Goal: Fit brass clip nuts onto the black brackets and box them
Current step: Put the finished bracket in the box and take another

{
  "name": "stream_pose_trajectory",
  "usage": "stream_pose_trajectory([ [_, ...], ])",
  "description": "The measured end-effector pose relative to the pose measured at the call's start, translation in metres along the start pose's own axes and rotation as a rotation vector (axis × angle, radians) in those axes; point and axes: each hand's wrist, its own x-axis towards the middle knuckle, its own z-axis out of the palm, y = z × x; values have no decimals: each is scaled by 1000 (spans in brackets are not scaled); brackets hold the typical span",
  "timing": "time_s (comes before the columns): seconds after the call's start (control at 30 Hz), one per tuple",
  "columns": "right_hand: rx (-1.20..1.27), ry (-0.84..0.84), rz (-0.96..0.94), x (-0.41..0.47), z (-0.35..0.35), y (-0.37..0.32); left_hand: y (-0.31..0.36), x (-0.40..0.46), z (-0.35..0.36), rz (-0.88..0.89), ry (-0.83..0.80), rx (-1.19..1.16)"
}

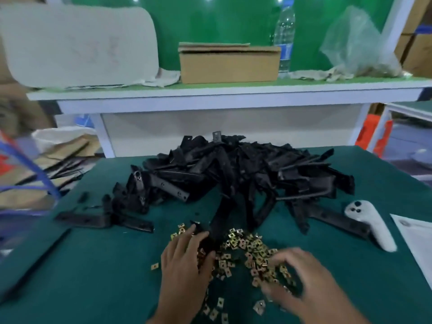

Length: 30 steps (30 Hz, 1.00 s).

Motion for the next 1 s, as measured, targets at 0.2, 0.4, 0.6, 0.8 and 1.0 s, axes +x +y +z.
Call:
stream_pose_trajectory([
  [0.2, -237, -148, -11, 54, 54, -2, -7, 2, 6, 23, -21, 9],
  [0.4, -164, -32, -96, 57, 61, 5, -2, 2, 9, 60, 181, -95],
  [0.6, -83, 131, -55, 59, 61, 5, 29, 45, 13, 31, 76, 112],
  [0.8, -42, 263, -2, 54, 58, 3, 27, 63, -5, 63, 202, 189],
  [1.0, 134, 167, 119, 57, 51, -8, 2, 36, -58, -285, 74, -960],
])
